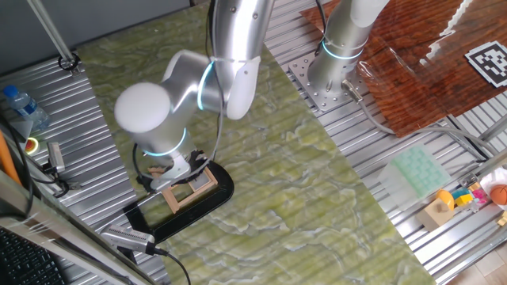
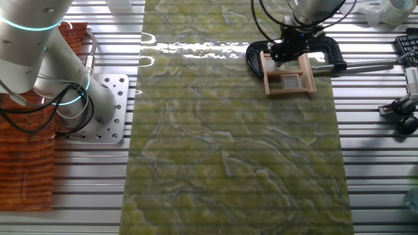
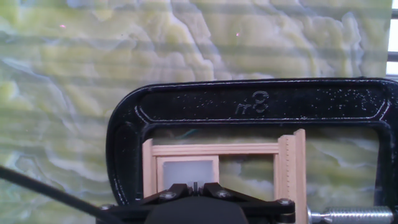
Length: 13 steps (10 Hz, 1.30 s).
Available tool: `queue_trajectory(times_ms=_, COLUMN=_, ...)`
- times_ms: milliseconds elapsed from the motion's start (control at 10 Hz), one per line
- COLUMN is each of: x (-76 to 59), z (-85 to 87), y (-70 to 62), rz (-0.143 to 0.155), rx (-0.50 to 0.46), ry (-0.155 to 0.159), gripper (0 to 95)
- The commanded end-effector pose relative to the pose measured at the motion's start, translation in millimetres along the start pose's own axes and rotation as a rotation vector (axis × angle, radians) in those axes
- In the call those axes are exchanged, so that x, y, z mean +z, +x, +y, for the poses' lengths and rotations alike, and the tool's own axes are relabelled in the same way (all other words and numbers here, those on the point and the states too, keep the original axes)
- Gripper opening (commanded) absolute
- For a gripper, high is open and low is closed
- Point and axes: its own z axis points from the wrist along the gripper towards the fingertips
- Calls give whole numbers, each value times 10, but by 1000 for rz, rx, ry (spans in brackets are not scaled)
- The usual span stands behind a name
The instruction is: Close a sliding window
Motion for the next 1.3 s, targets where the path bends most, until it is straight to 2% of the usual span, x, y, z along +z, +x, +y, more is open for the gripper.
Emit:
queue_trajectory(times_ms=100, x=-11, z=33, y=16, rz=-2, rx=0, ry=10, gripper=0)
queue_trajectory(times_ms=300, x=-14, z=29, y=13, rz=-7, rx=-18, ry=11, gripper=0)
queue_trajectory(times_ms=700, x=-12, z=19, y=5, rz=3, rx=-7, ry=6, gripper=0)
queue_trajectory(times_ms=1300, x=19, z=-41, y=-22, rz=-6, rx=-18, ry=7, gripper=0)
